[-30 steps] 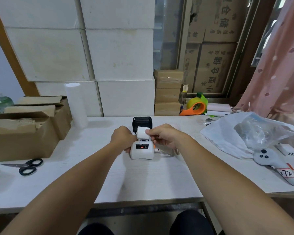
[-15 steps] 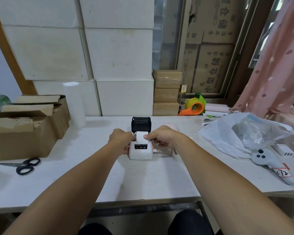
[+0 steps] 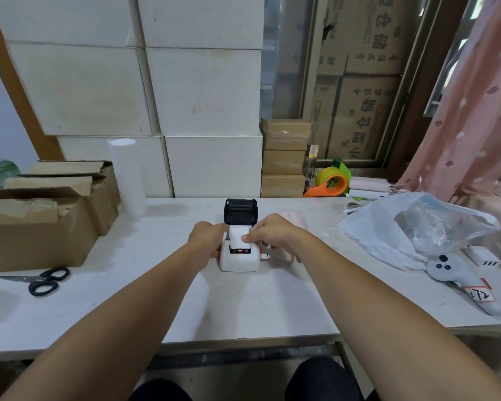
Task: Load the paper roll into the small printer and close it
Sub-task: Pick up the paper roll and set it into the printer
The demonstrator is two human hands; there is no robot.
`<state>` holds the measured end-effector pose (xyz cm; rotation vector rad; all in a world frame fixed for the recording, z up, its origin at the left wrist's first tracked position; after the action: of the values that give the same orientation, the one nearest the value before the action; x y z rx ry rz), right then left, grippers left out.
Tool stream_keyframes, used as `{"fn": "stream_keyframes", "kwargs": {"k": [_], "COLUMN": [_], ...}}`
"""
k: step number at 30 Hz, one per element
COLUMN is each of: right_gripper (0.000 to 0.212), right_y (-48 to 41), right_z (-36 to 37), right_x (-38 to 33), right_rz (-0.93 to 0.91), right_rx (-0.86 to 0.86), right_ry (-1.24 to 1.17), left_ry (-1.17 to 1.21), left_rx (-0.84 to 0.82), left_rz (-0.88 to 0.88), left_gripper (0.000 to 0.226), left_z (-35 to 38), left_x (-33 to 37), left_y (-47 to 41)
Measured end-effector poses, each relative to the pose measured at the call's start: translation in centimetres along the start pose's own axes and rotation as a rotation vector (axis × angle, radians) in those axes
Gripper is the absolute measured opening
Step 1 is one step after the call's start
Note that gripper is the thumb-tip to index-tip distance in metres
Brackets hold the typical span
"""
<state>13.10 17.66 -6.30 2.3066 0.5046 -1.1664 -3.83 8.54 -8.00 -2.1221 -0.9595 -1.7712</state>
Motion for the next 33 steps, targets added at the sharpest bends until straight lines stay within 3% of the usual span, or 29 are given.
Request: {"fn": "stream_keyframes", "kwargs": {"k": [4, 9, 11, 19, 24, 33], "right_gripper": [0.022, 0.024, 0.024, 0.021, 0.041, 0.029], "right_y": [0.2, 0.4, 0.6, 1.3, 1.4, 1.7], "right_z": [0.3, 0.3, 0.3, -0.3, -1.1, -0.5], "right_x": [0.0, 0.2, 0.2, -0.2, -0.7, 0.4], "right_rz": [-0.008, -0.020, -0.028, -0.091, -0.144, -0.186], "right_rx": [-0.005, -0.002, -0.005, 0.117, 0.225, 0.136], "right_ry": [0.013, 0.000, -0.005, -0.001, 0.146, 0.002], "left_ry": [-0.099, -0.482, -0.619, -0.861, -0.903, -0.853], "left_rx": [0.084, 0.131, 0.101, 0.071, 0.068, 0.002], "left_rz": [0.151, 0.652, 0.756, 0.856, 0.895, 0.839], "left_gripper": [0.029, 0.006, 0.011, 0.019, 0.022, 0.024], "left_z": [-0.3, 0.3, 1.0, 1.7, 2.5, 2.3], "left_x": [1.2, 3.9, 4.2, 4.9, 5.0, 4.1], "left_y": [0.7, 2.4, 2.9, 2.9, 2.8, 2.0]}}
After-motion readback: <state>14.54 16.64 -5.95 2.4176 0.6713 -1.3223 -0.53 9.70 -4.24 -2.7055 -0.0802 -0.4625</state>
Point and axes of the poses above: each hand's wrist, its own y-axis away from the middle knuckle, its own z-axis out of the palm, x = y × z, the point moved 7 cm from there along -y, towards the middle knuckle, and after that the axes turned 2 degrees about z, right-handed, at the moved point
